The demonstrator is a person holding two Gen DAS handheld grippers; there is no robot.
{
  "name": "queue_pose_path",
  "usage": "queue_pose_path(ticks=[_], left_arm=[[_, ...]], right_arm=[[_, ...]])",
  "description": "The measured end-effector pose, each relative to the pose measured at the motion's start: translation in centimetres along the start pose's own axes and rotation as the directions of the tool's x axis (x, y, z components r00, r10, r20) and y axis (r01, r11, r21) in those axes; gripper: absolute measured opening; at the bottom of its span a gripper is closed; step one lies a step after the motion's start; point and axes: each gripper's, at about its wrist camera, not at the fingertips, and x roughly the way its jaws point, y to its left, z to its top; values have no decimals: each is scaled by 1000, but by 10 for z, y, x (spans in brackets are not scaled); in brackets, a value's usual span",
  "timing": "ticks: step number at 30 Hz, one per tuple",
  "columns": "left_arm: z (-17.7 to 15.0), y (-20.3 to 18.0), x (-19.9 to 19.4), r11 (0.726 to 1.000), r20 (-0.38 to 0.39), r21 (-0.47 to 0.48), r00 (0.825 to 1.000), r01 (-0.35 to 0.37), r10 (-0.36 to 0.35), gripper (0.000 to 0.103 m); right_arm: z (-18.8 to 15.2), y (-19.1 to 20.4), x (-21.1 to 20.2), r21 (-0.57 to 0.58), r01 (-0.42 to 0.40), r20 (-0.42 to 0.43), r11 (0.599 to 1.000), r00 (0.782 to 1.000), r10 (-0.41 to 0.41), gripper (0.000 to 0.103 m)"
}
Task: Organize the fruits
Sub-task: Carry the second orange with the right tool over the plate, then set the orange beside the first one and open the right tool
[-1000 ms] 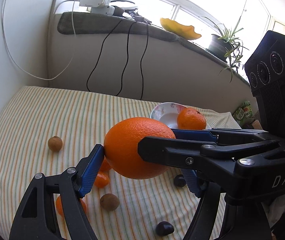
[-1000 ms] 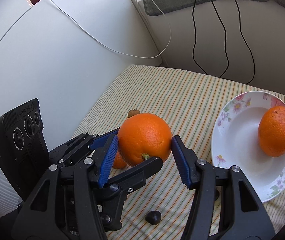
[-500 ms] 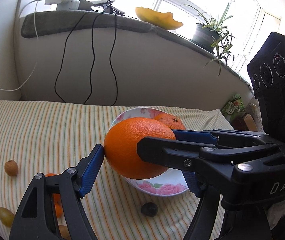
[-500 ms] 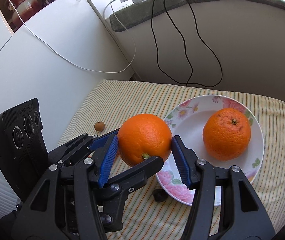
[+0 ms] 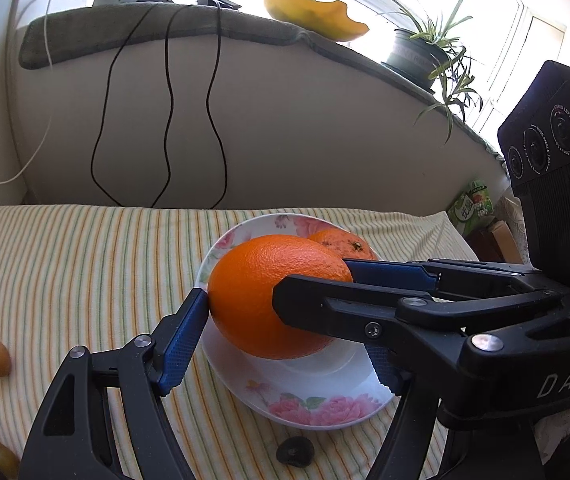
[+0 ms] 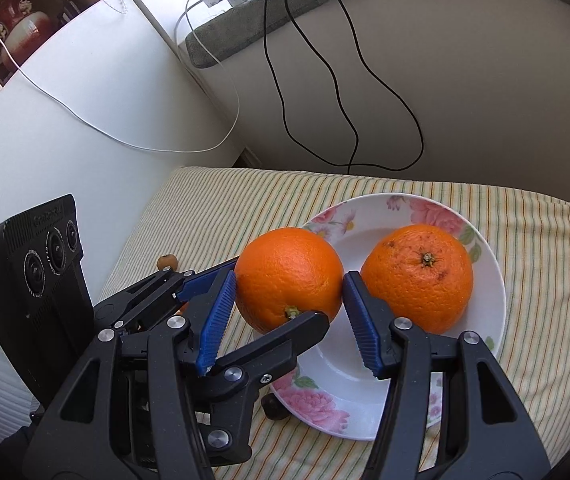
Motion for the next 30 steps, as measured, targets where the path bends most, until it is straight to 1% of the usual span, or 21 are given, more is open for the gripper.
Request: queue_pose_path(ticks=[2, 3, 5, 9, 11, 20, 22, 24, 28, 30], left_arm=[[1, -4, -1, 999, 7, 32, 1000, -21, 21, 68], [2, -6, -2, 998, 10, 49, 1000, -27, 26, 63], [5, -10, -4, 997, 11, 66, 999, -34, 34, 63], [6, -11, -9, 997, 14, 66, 999, -47, 46, 63], [5, -11, -11, 996, 15, 69, 998, -54, 53, 63], [1, -9, -27, 996, 27, 64, 998, -63, 62, 63], [0, -10, -31, 995, 33, 67, 997, -67, 65, 63], [-1, -11, -35, 995, 40, 70, 997, -76, 73, 63], [-5, -11, -43, 994, 46, 67, 995, -90, 87, 64], [-8, -11, -46, 993, 46, 67, 995, -96, 93, 64]], right_arm=[[0, 0, 0, 1, 6, -2, 1000, 1000, -6, 58], [0, 0, 1, -5, 16, -4, 1000, 1000, -16, 58], [-1, 2, 1, -18, 22, 5, 1000, 1000, -22, 58], [0, 1, -4, -11, 40, 26, 999, 999, -39, 58], [0, -2, -6, 3, 31, 28, 1000, 999, -31, 58], [-6, 2, -18, 0, 44, 51, 999, 998, -44, 59], [-7, 2, -21, 3, 44, 57, 999, 997, -44, 61], [-8, 4, -23, 6, 45, 64, 999, 997, -45, 66], [-12, 9, -29, -3, 51, 79, 999, 996, -51, 68], [-15, 12, -32, -9, 60, 91, 998, 994, -59, 74]])
